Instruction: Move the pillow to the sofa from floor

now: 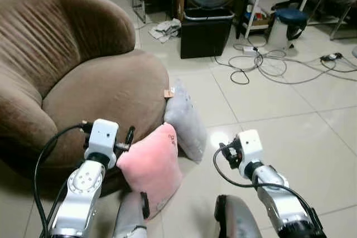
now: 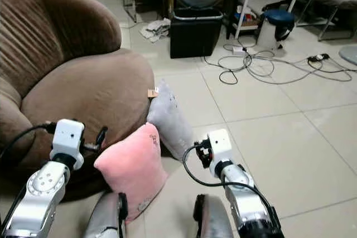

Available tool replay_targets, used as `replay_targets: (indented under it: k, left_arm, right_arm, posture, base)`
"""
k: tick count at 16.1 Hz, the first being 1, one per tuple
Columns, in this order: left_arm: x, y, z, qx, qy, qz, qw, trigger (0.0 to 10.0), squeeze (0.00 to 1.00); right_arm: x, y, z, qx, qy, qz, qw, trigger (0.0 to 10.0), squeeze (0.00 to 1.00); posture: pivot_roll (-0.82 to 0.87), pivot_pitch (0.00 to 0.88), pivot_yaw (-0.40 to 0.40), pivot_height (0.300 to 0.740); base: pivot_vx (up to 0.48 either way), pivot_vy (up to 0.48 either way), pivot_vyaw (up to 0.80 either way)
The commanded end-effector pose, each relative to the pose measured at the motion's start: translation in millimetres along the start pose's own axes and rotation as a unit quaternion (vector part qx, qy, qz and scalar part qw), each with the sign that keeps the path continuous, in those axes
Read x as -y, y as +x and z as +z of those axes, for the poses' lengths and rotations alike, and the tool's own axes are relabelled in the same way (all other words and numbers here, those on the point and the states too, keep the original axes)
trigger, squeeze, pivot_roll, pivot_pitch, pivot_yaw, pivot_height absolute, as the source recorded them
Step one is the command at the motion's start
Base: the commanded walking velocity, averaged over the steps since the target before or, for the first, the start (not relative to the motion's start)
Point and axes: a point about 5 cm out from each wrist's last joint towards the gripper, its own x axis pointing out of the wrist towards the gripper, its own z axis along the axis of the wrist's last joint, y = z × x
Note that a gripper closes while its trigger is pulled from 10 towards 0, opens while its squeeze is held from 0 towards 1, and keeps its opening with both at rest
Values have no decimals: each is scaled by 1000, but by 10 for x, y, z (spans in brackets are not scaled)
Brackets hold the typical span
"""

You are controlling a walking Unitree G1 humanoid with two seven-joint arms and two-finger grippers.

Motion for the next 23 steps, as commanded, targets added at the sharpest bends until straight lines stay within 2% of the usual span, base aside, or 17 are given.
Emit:
replay_targets:
  k: [1, 3, 4, 6, 9, 11, 13, 15, 16, 18, 20, 23]
  left_arm:
    - [-25, 49, -65, -32, 3, -2, 999, 10000, 0]
    - [-49, 114, -154, -66, -5, -10, 998, 10000, 0]
    - [-65, 168, -218, -86, -24, -14, 996, 10000, 1000]
    - [-70, 270, -443, -146, -48, -20, 988, 10000, 1000]
    - [-95, 298, -601, -188, -87, 4, 978, 10000, 1000]
    - [-100, 324, -702, -206, -178, 44, 961, 10000, 1000]
    - [-111, 305, -782, -206, -233, 84, 947, 10000, 1000]
    - [-118, 263, -849, -188, -328, 129, 917, 10000, 1000]
    - [-109, 251, -870, -183, -349, 135, 909, 10000, 1000]
    - [-101, 216, -921, -193, -342, 140, 909, 10000, 1000]
    - [-120, 143, -1011, -203, -345, 159, 903, 10000, 1000]
    - [-244, 79, -1065, -199, -352, 183, 896, 10000, 1000]
  right_arm:
    - [80, 23, 29, 6, -1, -6, 1000, 10000, 0]
    - [105, 14, 50, 6, -7, -5, 1000, 10000, 0]
    - [108, 14, 53, 4, -15, -2, 1000, 10000, 0]
    - [123, 67, 112, 3, -41, -3, 999, 10000, 0]
    - [151, 59, 154, 5, -53, 2, 999, 10000, 0]
    - [108, -6, 277, 11, -86, 36, 996, 10000, 0]
    - [100, -76, 339, 18, -105, 63, 992, 10000, 0]
    - [7, -176, 385, 27, -100, 123, 987, 10000, 0]
    - [-49, -224, 393, 26, -98, 147, 984, 10000, 0]
    - [-138, -282, 392, 23, -101, 181, 978, 10000, 0]
    - [-294, -395, 373, 12, -116, 241, 964, 10000, 0]
    - [-416, -499, 398, 2, -113, 297, 948, 10000, 0]
  posture:
    - [94, 0, -2, 570]
    - [96, 0, -7, 570]
    - [90, 0, -9, 570]
    - [65, 0, -15, 570]
    - [55, 0, -36, 570]
    - [-11, 0, -47, 570]
    - [-40, 0, -56, 570]
    - [-71, 47, -65, 570]
    - [-79, 57, -70, 570]
    - [-95, 77, -83, 570]
    - [-98, 89, -109, 570]
    - [-116, 124, -145, 570]
  base:
    - [0, 0, 0]
    - [0, 0, 0]
    - [0, 0, 0]
    - [0, 0, 0]
    - [0, 0, 0]
    - [0, 0, 0]
    - [0, 0, 0]
    - [0, 0, 0]
    - [0, 0, 0]
    - [0, 0, 0]
    - [0, 0, 0]
    - [0, 0, 0]
